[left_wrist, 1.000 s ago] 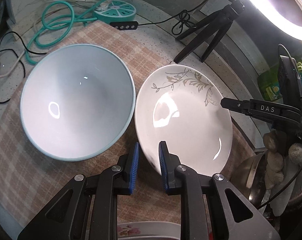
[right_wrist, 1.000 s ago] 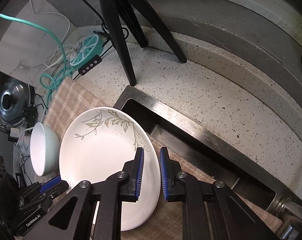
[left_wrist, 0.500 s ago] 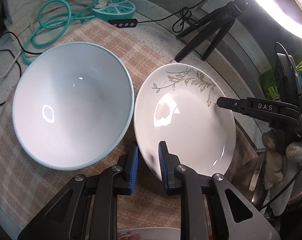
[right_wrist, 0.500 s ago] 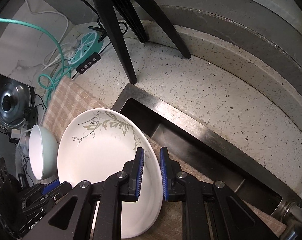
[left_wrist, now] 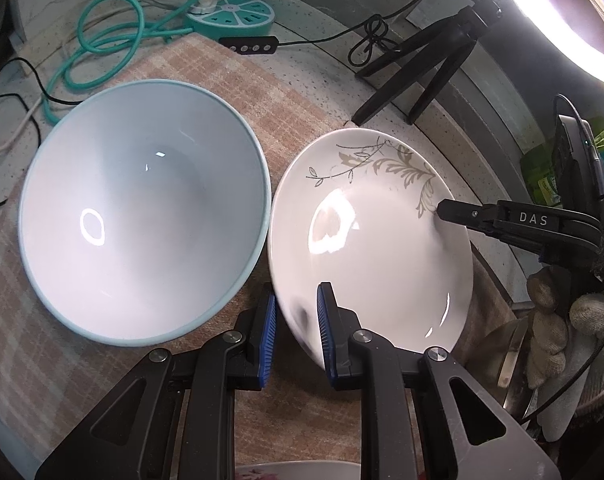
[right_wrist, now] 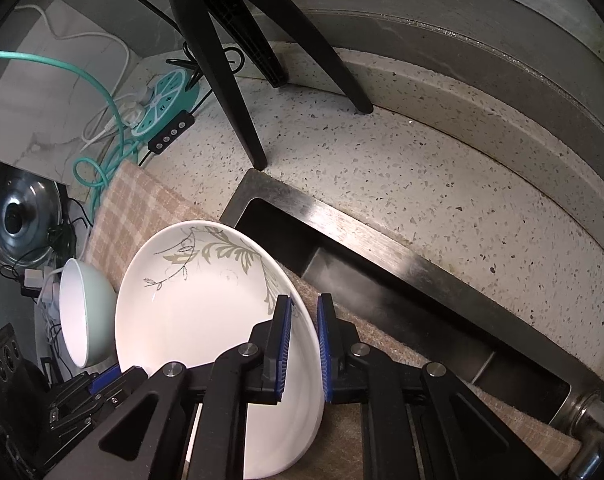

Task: Organize plates and bowls
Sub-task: 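Lift the leaf-pattern plate with the right gripper toward the plate stack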

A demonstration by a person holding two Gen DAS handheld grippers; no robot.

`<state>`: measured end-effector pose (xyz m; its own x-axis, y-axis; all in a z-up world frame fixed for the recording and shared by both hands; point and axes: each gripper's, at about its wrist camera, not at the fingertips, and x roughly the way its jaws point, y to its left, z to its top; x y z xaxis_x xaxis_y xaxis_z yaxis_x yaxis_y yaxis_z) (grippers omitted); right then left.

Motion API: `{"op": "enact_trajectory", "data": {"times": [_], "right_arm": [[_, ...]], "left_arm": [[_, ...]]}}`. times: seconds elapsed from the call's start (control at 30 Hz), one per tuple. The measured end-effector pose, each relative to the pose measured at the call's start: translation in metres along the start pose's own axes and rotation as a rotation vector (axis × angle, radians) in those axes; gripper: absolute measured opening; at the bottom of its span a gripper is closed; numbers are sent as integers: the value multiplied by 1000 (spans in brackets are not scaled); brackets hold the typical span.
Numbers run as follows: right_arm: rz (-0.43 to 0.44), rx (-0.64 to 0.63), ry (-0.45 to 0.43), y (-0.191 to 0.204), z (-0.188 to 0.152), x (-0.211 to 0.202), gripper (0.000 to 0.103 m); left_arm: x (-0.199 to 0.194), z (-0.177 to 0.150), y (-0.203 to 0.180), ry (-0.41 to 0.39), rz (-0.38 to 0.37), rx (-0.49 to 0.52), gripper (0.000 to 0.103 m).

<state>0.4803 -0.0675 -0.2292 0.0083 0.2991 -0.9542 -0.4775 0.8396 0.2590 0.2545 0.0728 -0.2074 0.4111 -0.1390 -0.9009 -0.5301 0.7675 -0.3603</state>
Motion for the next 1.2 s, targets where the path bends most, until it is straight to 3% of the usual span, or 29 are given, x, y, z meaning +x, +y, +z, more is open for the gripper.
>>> {"op": "enact_trajectory", "data": {"times": [0.47, 1.2], "right_arm": [[12, 15, -8, 8, -3, -8, 11], [20, 64, -74, 29, -29, -62, 11]], "left_arm": [[-10, 1, -2, -16, 9, 17, 18], [-57, -5, -6, -68, -36, 71, 18]]}}
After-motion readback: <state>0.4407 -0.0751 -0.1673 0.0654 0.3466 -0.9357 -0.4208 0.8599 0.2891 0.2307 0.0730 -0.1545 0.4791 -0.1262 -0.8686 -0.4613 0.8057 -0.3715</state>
